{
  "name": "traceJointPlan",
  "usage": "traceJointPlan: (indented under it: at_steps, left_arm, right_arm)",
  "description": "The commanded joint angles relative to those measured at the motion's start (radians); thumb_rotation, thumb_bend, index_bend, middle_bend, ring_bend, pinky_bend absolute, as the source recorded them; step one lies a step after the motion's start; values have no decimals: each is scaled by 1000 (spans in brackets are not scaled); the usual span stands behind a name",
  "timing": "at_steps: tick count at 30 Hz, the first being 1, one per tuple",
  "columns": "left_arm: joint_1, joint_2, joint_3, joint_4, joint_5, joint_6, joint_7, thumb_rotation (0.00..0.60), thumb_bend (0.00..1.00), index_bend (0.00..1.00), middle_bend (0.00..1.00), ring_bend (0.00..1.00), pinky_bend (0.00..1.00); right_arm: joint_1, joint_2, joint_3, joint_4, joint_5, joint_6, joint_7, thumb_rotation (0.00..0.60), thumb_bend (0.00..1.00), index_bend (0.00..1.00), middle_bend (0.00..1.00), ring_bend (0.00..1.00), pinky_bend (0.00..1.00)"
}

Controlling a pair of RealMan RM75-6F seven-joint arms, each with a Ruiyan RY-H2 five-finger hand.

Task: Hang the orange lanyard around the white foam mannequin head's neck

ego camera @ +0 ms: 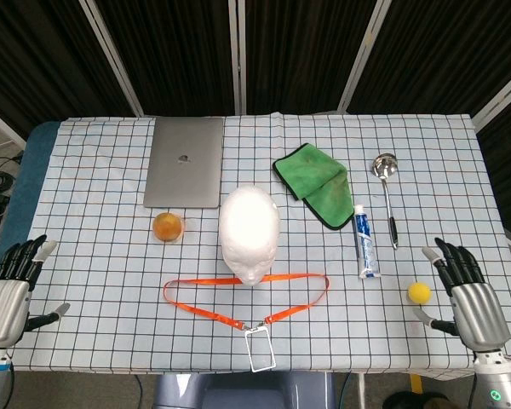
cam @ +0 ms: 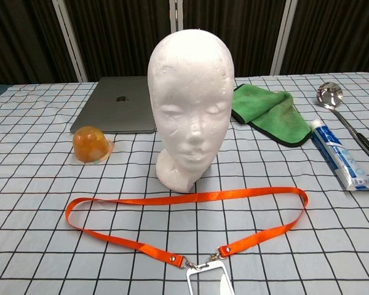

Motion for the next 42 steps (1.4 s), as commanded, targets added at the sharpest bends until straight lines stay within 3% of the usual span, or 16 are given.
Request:
traceJointPlan:
  at_steps: [1, 8, 14, 28, 42]
  left_arm:
    - [-11, -4, -7, 3, -21, -20, 1, 600, 0, 0, 0, 0, 0]
    - [-27, -28, -30, 18, -72, -43, 33, 600, 0, 0, 0, 0, 0]
    - [-38, -45, -43, 32, -106, -60, 53, 600, 0, 0, 0, 0, 0]
    - [-62, -56, -41, 50, -131, -105, 56, 600, 0, 0, 0, 0, 0]
    - [-63, -61, -26, 49, -122, -109, 63, 600, 0, 0, 0, 0, 0]
  right_arm:
    - [118, -29, 24, 20, 72, -202, -50, 600, 77, 232, 0, 0, 0]
    - [286, -115, 83, 37, 241, -496, -60, 600, 176, 386, 0, 0, 0]
    - [371, -210, 101, 79, 344, -614, -122, 600, 230, 413, 0, 0, 0]
    - [452, -408, 99, 174, 553, -582, -441, 600, 324, 460, 0, 0, 0]
    - [473, -472, 72, 190, 635, -528, -571, 600, 324, 492, 0, 0, 0]
